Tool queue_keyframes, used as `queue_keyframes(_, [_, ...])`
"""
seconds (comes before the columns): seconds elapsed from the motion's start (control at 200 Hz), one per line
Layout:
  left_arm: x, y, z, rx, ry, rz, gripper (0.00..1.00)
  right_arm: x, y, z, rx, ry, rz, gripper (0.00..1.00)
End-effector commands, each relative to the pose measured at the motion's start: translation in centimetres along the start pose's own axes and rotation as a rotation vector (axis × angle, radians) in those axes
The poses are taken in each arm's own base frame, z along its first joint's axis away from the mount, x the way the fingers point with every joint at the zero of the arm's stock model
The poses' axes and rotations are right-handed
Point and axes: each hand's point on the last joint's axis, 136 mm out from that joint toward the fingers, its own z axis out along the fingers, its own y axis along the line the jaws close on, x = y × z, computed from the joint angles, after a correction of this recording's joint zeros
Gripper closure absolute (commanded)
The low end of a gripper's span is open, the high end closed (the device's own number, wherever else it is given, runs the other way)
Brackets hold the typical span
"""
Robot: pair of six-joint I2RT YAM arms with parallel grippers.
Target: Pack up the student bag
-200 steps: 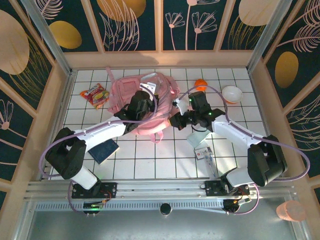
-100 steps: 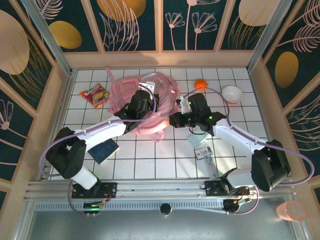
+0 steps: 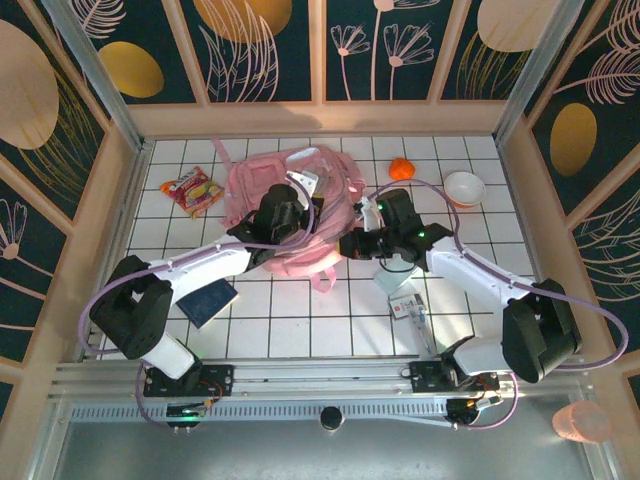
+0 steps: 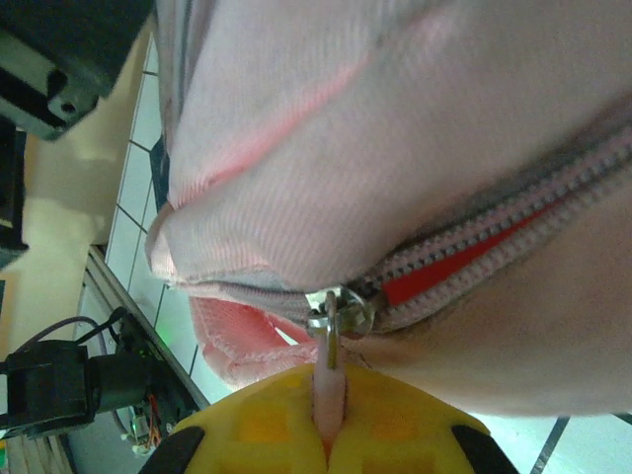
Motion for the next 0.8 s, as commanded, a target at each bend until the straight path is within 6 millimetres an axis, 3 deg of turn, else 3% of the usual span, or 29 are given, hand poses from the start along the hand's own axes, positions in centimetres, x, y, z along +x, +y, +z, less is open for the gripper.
queue_keyframes(0.0, [-4.2, -2.2, -1.9, 0.121, -0.158, -0.013, 1.00, -1.2, 1.1, -0.1, -0.055, -0.046, -0.037, 0.97])
queue_keyframes(0.185, [-4.2, -2.7, -1.9, 0.145, -0.149, -0.011, 1.00, -2.0, -2.4, -0.7, 0.048, -0.096, 0.056, 0.86])
queue_keyframes(0.28, [-4.4, -2.8, -2.2, 0.152, -0.162, -0.014, 1.00, -2.2, -3.2, -0.8, 0.070, -0.106, 0.082, 0.81])
queue_keyframes(0.37, [-4.5, -2.8, -2.4, 0.154, -0.170, -0.017, 1.00, -2.2, -3.8, -0.6, 0.086, -0.104, 0.090, 0.85])
queue_keyframes(0.465, [-4.7, -2.7, -2.5, 0.151, -0.179, -0.019, 1.00, -2.3, -4.1, -0.5, 0.088, -0.103, 0.093, 1.00])
queue_keyframes(0.791, [-5.5, -1.2, -2.6, 0.066, -0.204, -0.098, 1.00, -1.2, -3.2, 0.0, 0.084, -0.083, 0.096, 1.00])
